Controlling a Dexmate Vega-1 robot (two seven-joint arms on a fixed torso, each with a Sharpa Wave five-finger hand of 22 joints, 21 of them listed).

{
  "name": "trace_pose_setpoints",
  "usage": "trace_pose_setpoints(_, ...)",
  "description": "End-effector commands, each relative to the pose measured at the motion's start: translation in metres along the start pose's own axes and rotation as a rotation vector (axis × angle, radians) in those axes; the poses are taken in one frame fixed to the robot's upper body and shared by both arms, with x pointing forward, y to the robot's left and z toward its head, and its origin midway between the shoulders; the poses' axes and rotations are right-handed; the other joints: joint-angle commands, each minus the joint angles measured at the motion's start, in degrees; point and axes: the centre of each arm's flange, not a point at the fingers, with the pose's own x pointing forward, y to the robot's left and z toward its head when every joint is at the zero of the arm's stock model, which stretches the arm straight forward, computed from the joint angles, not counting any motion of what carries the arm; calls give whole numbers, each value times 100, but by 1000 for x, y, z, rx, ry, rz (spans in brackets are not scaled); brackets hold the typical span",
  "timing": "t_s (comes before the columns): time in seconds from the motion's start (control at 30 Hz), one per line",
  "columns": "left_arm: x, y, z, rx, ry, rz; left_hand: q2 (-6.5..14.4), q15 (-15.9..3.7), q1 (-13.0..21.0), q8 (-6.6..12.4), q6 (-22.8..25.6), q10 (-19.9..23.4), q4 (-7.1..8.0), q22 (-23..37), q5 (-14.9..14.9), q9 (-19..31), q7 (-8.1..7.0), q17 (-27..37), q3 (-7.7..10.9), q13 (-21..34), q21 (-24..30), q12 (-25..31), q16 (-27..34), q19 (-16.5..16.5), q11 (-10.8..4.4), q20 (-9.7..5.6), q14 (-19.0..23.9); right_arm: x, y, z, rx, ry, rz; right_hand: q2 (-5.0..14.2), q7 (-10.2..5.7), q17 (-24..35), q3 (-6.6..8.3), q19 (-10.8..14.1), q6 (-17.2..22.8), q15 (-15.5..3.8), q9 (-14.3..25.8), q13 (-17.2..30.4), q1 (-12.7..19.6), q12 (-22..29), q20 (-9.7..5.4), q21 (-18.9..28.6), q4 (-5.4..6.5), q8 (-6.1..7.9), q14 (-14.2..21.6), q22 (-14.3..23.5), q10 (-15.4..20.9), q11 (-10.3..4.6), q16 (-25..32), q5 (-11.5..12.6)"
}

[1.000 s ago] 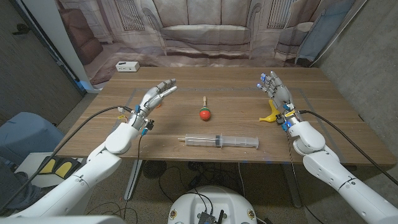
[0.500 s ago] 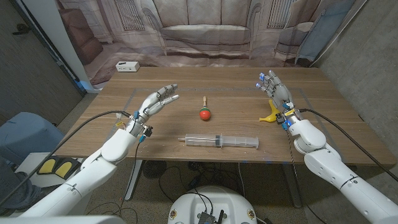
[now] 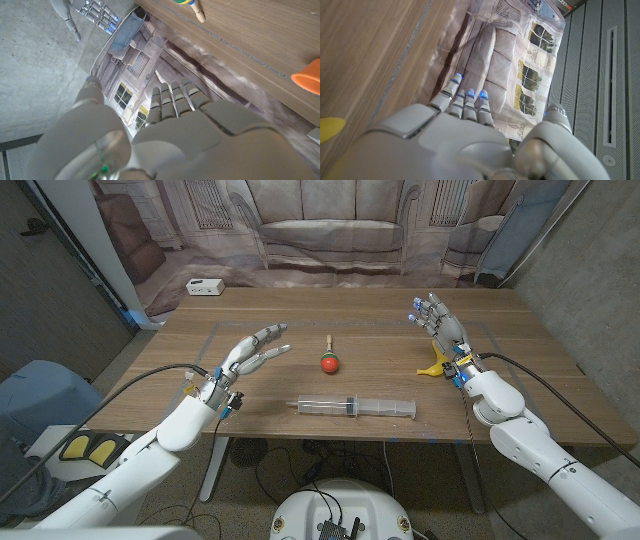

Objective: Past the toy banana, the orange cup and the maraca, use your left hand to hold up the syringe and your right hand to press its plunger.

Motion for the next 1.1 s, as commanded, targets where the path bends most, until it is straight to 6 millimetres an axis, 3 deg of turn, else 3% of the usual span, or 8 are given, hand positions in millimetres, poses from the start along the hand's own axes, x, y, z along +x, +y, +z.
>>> trace_pose_setpoints(0.03, -10, -4, 18, 141, -7, -32, -8, 11, 96, 12, 39, 58, -28, 20, -6, 17, 12, -5, 32, 22, 16, 32, 24, 55, -10, 9, 53, -7, -1, 2, -6, -10, 12, 32, 16, 19, 8, 17, 55, 31, 18, 8, 35, -6, 43, -22, -16, -15, -3, 15, 25, 21, -29, 8)
trace_pose_setpoints(1.1, -26, -42, 60, 396, 6, -74, -11, -64, 299, -11, 181, 218, -38, 23, -6, 21, -30, -7, 112, 27, -20, 24, -5, 153, -114, 2, 204, -19, -20, 8, 0, -38, 58, 39, 49, 21, 10, 37, 70, 40, 19, 11, 56, -24, 40, -36, -23, -26, 5, 14, 48, 23, -55, 8)
